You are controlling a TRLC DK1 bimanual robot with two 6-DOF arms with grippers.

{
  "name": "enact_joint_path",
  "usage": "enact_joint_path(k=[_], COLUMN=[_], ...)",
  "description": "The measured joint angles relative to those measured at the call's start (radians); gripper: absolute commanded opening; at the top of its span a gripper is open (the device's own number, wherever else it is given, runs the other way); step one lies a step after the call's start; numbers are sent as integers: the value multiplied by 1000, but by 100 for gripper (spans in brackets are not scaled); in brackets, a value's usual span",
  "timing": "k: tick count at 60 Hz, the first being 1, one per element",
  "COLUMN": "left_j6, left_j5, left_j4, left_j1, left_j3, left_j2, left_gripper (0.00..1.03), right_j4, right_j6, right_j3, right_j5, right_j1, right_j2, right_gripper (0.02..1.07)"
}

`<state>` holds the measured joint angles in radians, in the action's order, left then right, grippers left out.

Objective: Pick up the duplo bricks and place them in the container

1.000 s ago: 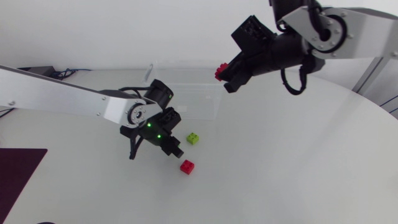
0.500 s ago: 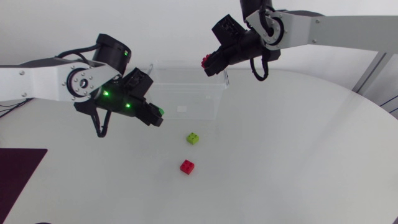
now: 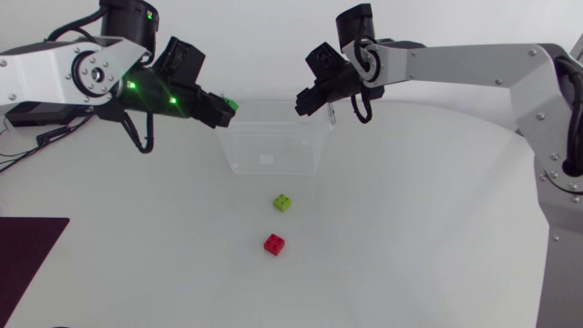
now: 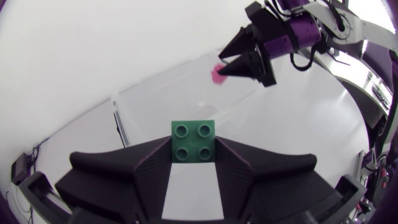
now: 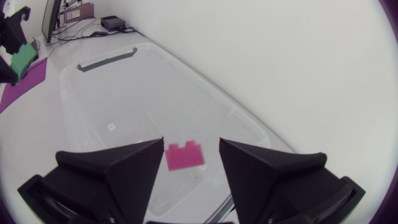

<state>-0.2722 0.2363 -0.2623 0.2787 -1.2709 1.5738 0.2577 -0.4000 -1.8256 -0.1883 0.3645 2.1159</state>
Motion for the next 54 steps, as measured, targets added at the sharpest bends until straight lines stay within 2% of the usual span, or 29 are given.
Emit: enact_joint_path(k=[14, 27, 31, 38, 44, 47, 54], left_j6=[23, 49, 56, 63, 63, 63, 63], left_j5=[37, 48, 48, 48, 48, 47, 48], left_j4=[79, 135, 142, 142, 142, 142, 140], left_j1=[-3, -4, -8, -17, -24, -27, -29], left_j3=[-129, -231, -270, -327, -354, -361, -372], left_j2=[141, 290, 340, 401, 433, 440, 443], left_gripper=[38, 43, 57, 71, 93, 97, 98], right_j4=[0, -4, -8, -19, -22, -23, -31], right_j6=[-4, -13, -16, -16, -15, -14, -4], right_j3=[40, 217, 309, 449, 563, 612, 711], right_j5=[29, 33, 34, 33, 33, 36, 42], right_j1=[0, 15, 42, 97, 142, 164, 207], right_j2=[-40, -235, -330, -448, -508, -524, -537], right_gripper=[103, 103, 103, 103, 103, 103, 102])
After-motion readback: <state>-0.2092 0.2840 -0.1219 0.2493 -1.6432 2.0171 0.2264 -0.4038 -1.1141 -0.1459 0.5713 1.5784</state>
